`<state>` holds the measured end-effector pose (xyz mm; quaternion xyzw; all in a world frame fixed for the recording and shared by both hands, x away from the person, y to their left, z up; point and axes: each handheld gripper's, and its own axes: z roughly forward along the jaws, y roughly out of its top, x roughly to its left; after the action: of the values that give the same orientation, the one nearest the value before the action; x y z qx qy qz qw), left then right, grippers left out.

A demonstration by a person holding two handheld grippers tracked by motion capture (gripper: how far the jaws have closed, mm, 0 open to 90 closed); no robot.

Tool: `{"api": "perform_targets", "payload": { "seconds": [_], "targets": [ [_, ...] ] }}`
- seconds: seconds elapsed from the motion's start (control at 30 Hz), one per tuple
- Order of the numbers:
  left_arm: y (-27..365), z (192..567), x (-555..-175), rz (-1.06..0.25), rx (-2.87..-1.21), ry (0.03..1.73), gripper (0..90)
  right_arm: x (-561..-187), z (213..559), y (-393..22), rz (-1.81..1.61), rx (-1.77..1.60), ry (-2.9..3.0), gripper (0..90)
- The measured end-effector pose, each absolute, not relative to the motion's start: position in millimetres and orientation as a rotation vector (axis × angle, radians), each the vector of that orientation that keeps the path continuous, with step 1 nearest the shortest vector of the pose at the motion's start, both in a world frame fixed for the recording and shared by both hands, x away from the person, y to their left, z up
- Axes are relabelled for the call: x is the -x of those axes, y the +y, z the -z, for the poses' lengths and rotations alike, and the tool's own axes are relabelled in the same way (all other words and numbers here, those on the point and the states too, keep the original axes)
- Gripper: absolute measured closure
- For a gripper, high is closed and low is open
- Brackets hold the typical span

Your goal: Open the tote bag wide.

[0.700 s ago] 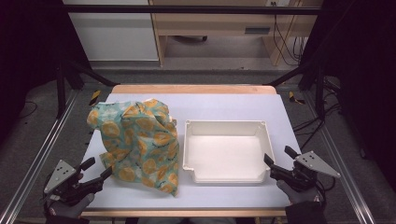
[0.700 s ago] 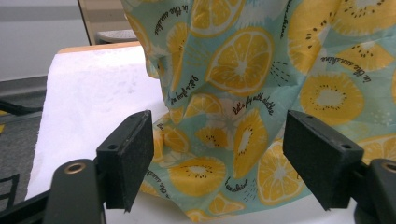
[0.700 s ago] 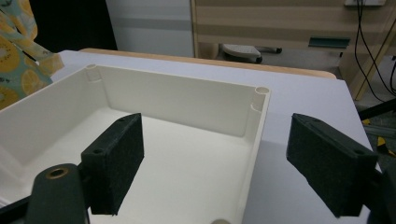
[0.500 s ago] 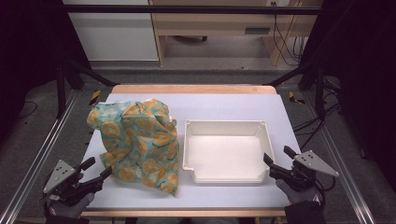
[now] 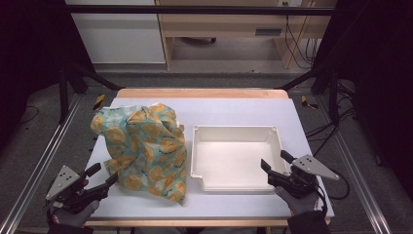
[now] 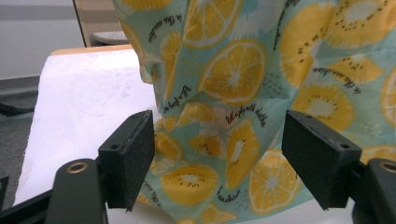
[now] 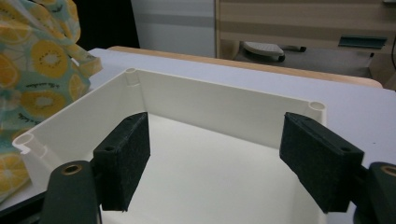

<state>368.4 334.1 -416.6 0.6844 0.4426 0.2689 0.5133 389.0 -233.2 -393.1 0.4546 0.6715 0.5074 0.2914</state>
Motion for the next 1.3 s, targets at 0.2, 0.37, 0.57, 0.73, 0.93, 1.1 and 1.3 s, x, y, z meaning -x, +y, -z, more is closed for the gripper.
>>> {"api": "perform_targets", "payload": {
  "seconds": [0.2,0.37,0.57,0.73,0.93,1.1,1.3],
  "targets": [
    [331.2,412.5,-367.7,-0.653,-1.642,1.051,25.9,-393.0,388.7,-213.9,-1.353,-1.190,1.827,26.1],
    [329.3,407.5,-365.7,-0.666,-1.639,1.032,27.0,-393.8,383.3,-198.7,-1.372,-1.154,1.853,27.2],
    [325.6,404.1,-365.4,-0.677,-1.657,1.023,27.2,-394.2,379.6,-184.7,-1.398,-1.117,1.880,27.6],
    [322.0,399.7,-365.7,-0.694,-1.654,1.020,26.4,-395.6,378.2,-174.4,-1.408,-1.093,1.899,28.0],
    [315.0,398.0,-367.8,-0.710,-1.674,1.013,26.4,-399.5,374.4,-159.5,-1.435,-1.069,1.916,28.8],
    [310.1,398.1,-369.6,-0.714,-1.688,1.013,27.2,-403.5,369.3,-143.6,-1.462,-1.039,1.934,29.2],
    [295.9,396.3,-373.6,-0.719,-1.708,1.005,29.4,-407.3,364.6,-123.2,-1.494,-1.014,1.957,29.9]
  ]
}}
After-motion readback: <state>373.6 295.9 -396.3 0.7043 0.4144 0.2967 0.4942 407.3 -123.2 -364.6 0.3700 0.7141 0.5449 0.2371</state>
